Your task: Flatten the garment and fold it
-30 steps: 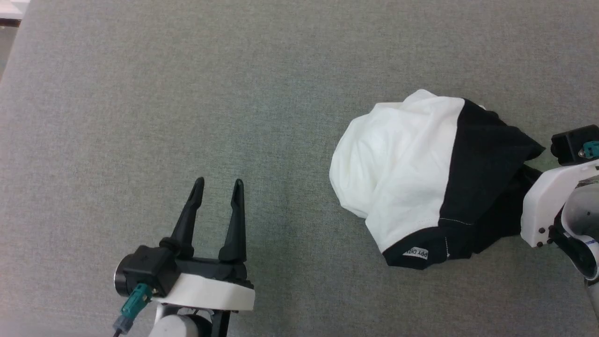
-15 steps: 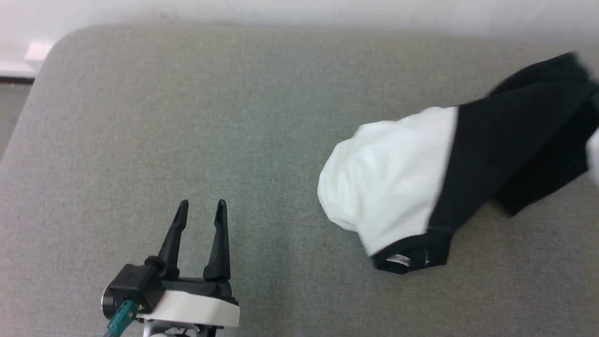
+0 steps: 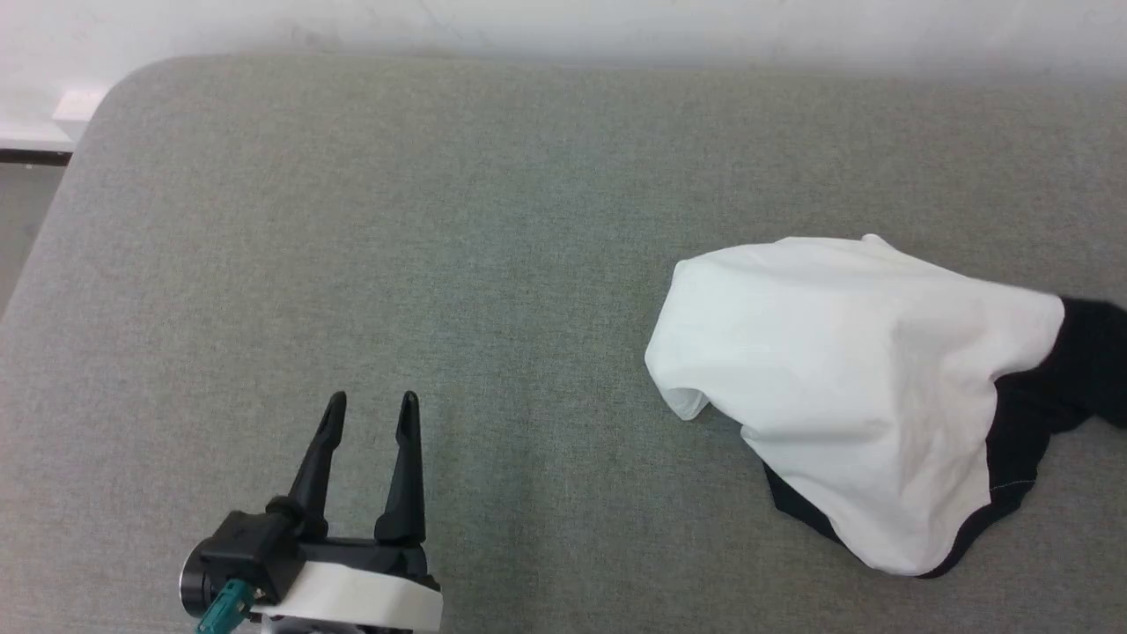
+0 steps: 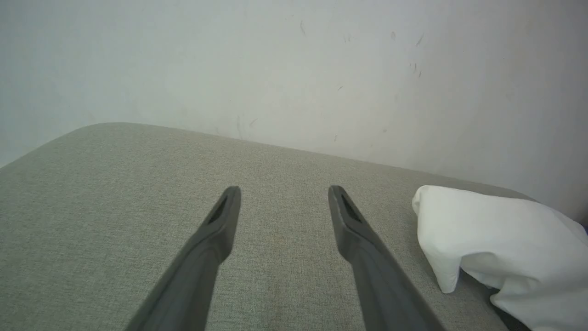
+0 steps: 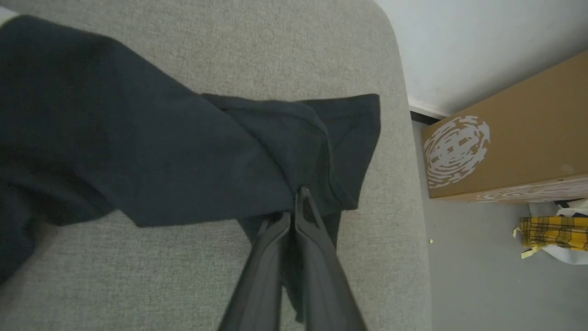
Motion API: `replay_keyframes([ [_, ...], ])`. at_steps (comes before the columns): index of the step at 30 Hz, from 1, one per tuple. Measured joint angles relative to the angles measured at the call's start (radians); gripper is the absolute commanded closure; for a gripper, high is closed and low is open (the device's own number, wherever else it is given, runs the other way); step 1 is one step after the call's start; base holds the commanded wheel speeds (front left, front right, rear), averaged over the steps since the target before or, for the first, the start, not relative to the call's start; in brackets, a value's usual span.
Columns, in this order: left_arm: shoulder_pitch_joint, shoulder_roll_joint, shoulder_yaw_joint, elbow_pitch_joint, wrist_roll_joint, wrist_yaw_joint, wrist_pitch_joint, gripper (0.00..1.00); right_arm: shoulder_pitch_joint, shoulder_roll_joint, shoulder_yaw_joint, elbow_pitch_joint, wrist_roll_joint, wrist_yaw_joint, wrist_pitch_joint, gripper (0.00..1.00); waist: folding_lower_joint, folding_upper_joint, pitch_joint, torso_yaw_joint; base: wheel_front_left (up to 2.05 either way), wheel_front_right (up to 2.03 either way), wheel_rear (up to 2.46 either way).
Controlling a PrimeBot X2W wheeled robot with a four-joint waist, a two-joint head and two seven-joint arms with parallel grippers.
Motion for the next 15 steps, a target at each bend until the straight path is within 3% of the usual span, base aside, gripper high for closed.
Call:
replay_keyframes([
  [2,0.000,0.005,-0.001,-0.004,0.001,0.000,0.005,0.00,0.021,0.031,-0.021,0.026,-0.011,0.000,-0.021,1.00,-0.0001,0.0000,0.010,0.002,0.00,0.00,0.00],
  [3,-0.001,0.006,-0.002,-0.007,0.004,0.000,0.009,0.00,0.022,0.046,-0.030,0.037,-0.016,0.000,-0.032,0.83,0.0000,0.0000,0.014,0.002,0.00,0.00,0.00],
  [4,-0.002,0.007,-0.003,-0.008,0.006,0.000,0.012,0.00,0.020,0.061,-0.042,0.045,-0.019,0.000,-0.045,0.83,0.0000,0.0000,0.017,0.001,0.00,0.00,0.00],
  [5,-0.002,0.007,-0.004,-0.009,0.006,0.000,0.013,0.00,0.014,0.079,-0.061,0.054,-0.018,0.000,-0.058,0.00,0.0001,0.0000,0.018,-0.002,0.00,0.00,0.00],
  [11,-0.002,0.008,-0.012,-0.003,0.006,0.001,0.020,0.00,-0.088,0.197,-0.238,0.062,0.044,0.000,-0.076,0.00,0.0000,0.0001,-0.001,-0.025,0.00,0.00,0.00],
  [15,0.000,0.007,-0.014,0.011,-0.003,0.001,0.019,0.00,-0.147,0.250,-0.258,-0.036,0.115,0.000,-0.030,0.00,0.0000,0.0000,-0.035,-0.036,0.00,0.00,0.00],
])
